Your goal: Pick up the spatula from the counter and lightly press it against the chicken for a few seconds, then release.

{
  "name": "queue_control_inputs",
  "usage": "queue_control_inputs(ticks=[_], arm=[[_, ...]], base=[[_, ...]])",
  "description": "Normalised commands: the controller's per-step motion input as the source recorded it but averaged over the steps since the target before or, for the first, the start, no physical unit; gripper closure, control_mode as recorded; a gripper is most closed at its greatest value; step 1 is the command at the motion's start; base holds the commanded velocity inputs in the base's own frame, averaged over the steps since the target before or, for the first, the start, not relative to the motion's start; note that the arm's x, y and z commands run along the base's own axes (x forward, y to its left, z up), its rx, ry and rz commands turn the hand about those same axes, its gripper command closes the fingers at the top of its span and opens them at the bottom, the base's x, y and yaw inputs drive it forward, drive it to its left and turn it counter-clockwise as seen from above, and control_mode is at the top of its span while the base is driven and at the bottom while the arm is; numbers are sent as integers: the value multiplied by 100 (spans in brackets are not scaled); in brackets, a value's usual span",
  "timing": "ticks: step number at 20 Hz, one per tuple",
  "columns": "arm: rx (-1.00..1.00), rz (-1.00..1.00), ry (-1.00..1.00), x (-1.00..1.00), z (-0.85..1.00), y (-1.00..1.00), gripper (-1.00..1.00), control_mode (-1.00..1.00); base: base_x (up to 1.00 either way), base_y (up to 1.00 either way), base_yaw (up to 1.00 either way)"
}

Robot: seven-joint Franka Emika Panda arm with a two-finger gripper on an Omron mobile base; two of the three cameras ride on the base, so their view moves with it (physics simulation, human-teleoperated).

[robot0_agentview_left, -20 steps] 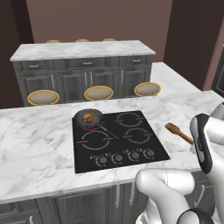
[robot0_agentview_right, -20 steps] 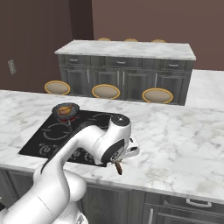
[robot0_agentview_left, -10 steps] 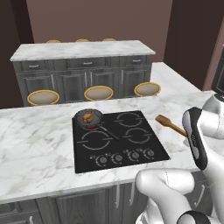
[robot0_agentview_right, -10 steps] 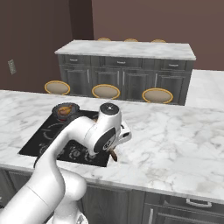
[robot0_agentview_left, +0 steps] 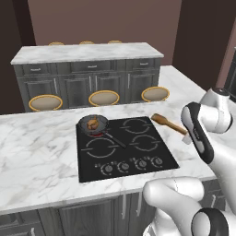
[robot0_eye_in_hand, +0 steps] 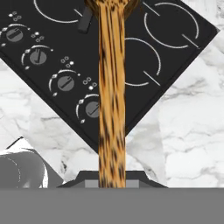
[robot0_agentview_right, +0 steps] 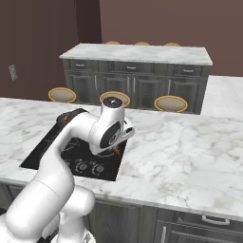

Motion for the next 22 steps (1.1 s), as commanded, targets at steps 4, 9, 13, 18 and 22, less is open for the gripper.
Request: queue_control_inputs(ticks=[4,9,13,18,22], arm=[[-1,7,-2,11,25,33,100,-100],[-5,5,-1,15,27,31,100,-100],[-12,3,-4,9,30,25,100,-100],[-12,6,-4,8,14,20,100,-100],[-7,6,0,13,1,24,100,-100]], base=[[0,0,0],[0,0,0],[0,0,0],[0,0,0],[0,0,0]])
